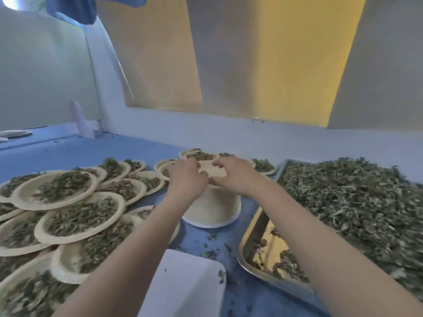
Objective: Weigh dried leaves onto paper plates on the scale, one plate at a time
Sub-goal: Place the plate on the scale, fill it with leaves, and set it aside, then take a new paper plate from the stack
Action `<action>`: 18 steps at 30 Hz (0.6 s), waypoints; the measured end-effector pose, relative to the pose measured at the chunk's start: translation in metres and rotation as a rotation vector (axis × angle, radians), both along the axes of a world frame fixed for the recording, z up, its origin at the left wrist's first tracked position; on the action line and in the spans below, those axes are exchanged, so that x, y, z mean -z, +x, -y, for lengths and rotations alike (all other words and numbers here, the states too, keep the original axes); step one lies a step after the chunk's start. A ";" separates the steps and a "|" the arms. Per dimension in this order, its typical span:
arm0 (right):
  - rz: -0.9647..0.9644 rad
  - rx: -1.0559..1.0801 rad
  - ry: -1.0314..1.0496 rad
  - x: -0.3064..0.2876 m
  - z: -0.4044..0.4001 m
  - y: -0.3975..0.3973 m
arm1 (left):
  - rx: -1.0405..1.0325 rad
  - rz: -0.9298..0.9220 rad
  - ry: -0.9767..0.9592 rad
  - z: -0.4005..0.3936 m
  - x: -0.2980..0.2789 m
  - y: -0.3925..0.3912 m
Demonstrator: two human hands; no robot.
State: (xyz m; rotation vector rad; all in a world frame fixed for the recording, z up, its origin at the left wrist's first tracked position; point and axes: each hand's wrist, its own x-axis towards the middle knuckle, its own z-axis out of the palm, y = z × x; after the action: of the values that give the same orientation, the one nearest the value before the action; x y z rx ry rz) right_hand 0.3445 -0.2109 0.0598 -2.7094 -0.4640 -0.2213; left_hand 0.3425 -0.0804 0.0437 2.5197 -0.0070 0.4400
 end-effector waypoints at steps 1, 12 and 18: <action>-0.017 0.028 0.001 0.005 0.006 0.007 | -0.030 -0.018 0.031 0.002 0.004 0.007; -0.155 0.311 0.204 0.038 0.023 0.048 | -0.099 -0.150 0.010 -0.015 0.024 0.043; -0.119 0.264 0.133 0.024 0.016 0.041 | -0.049 -0.180 0.058 -0.013 0.012 0.045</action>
State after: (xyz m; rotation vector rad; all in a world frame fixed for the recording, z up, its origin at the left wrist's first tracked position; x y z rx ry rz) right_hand 0.3850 -0.2274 0.0355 -2.6281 -0.0535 -0.1544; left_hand 0.3872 -0.0676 0.0319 2.6124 0.1128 0.2333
